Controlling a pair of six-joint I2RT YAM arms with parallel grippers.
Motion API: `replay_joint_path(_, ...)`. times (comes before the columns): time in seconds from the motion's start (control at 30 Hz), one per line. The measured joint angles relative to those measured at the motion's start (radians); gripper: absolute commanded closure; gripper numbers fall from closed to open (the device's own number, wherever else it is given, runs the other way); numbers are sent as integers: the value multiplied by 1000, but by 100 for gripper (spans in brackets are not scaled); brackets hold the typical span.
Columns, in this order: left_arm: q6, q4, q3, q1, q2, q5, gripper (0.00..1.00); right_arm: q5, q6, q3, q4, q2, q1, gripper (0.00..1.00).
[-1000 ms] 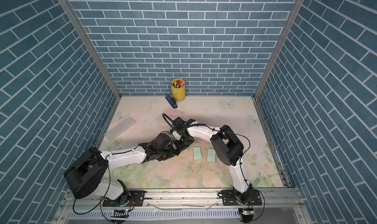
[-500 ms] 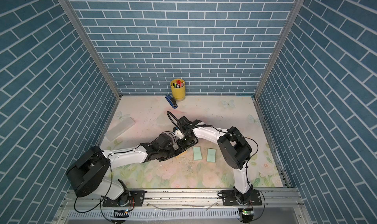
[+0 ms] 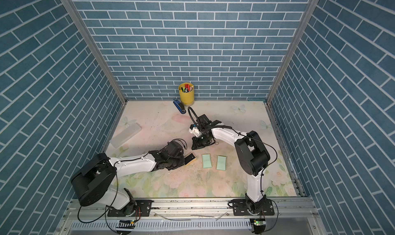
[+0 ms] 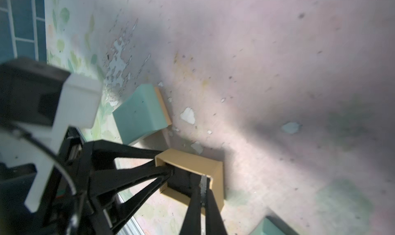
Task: Take the rings out of the lift-off lid box
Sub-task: Place the ring at the center of the board.
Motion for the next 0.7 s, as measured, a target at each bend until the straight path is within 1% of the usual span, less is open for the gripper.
replay_joint_path(0.17,-44,26,3,-30,16,-11,72,-3,0,79,3,96,-42,93)
replay_joint_path(0.4,-69,41,12,-47,30,-15,72,-49,0,156,-5,198,-43,93)
replay_joint_path(0.53,-71,41,12,-48,30,-18,72,-63,0,181,-10,230,-43,90)
replay_joint_path(0.6,-72,41,12,-49,30,-18,72,-65,0,193,-16,245,-43,87)
replay_joint_path(0.63,-72,41,12,-49,30,-19,72,-65,0,197,-19,253,-43,84)
replay_joint_path(0.7,-72,41,12,-49,30,-19,72,-72,6,200,-26,259,-43,71)
